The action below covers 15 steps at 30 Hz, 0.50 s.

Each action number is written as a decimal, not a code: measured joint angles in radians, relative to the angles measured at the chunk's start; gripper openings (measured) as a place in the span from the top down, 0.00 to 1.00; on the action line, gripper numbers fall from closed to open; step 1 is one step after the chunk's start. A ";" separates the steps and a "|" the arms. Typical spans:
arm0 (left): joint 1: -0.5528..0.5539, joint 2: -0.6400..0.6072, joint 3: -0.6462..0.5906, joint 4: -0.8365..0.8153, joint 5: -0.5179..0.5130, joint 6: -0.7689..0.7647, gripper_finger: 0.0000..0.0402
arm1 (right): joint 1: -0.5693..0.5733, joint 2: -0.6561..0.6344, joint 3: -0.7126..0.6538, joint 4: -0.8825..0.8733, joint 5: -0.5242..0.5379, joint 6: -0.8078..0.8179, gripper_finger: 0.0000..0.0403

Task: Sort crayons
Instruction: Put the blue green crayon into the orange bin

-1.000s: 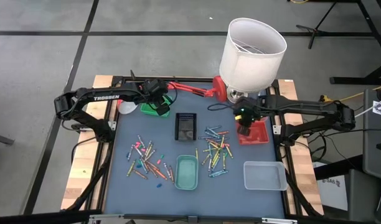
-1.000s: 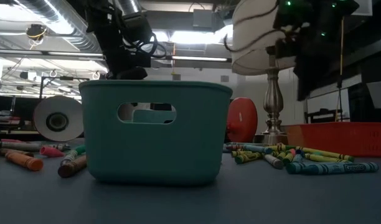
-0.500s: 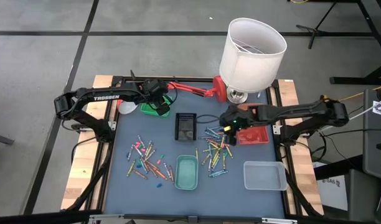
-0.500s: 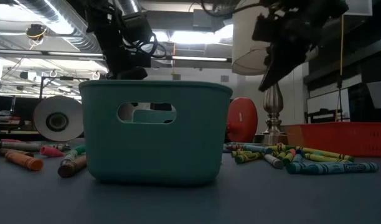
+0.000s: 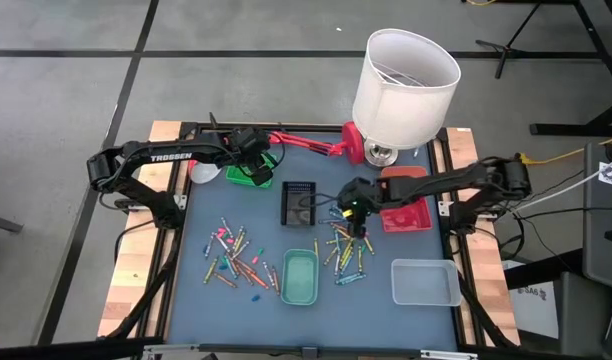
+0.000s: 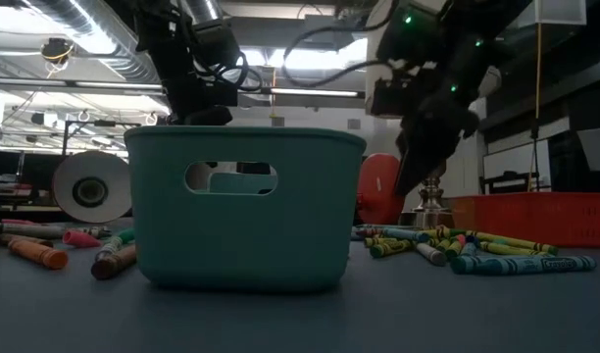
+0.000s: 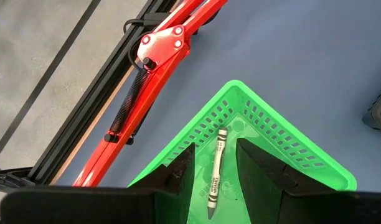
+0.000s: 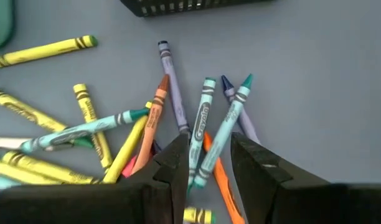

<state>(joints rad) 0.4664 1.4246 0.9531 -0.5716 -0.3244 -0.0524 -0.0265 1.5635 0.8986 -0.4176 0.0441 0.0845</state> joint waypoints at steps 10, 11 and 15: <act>0.000 0.000 0.000 0.000 0.000 0.000 0.75 | 0.000 0.059 0.000 0.033 0.122 -0.002 0.71; 0.000 0.000 0.000 0.001 0.000 0.000 0.75 | 0.000 0.059 0.000 0.035 0.122 -0.002 0.71; 0.000 0.000 0.000 0.005 0.000 0.000 0.75 | 0.000 0.059 0.000 0.034 0.112 -0.001 0.71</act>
<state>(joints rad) 0.4664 1.4246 0.9531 -0.5667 -0.3244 -0.0525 -0.0265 1.6222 0.8986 -0.3834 0.1563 0.0833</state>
